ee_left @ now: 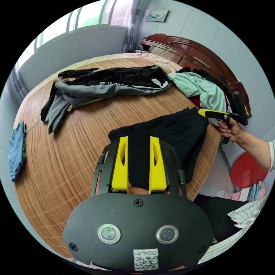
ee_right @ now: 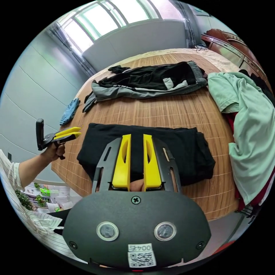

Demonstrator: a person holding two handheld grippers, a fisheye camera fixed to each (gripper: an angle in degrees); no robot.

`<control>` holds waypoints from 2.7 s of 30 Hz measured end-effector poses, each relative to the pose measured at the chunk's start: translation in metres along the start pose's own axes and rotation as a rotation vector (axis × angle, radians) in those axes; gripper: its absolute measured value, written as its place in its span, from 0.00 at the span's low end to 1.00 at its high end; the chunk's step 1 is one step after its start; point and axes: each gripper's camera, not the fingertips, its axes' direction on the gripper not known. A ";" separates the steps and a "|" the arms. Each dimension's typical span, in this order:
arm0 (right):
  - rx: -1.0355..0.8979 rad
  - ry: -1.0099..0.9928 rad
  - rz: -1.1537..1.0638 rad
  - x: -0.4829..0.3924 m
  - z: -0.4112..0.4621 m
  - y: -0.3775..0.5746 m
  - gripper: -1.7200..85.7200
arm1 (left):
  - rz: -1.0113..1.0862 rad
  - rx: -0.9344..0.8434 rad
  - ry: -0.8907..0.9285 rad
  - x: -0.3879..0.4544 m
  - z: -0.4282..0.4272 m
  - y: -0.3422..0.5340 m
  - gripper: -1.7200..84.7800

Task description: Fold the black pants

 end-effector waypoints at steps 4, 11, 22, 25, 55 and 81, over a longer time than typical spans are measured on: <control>-0.056 -0.141 -0.091 -0.082 0.033 0.024 0.12 | -0.164 -0.050 0.040 -0.044 0.006 0.048 0.16; -0.087 0.058 -0.572 -0.223 0.076 0.081 0.15 | -0.224 -0.094 0.065 -0.092 0.032 0.081 0.17; -0.189 0.251 -0.647 -0.267 0.134 0.116 0.07 | -0.183 -0.167 0.218 -0.138 0.073 0.091 0.20; -0.138 0.147 -0.502 -0.256 0.117 0.116 0.07 | -0.220 -0.168 0.335 -0.151 0.087 0.090 0.21; 0.164 0.215 0.138 -0.074 0.014 0.095 0.03 | -0.251 -0.132 0.705 -0.198 0.122 0.052 0.13; 0.020 0.055 0.328 0.033 -0.013 0.151 0.01 | 0.021 -0.106 0.530 -0.077 -0.007 -0.021 0.14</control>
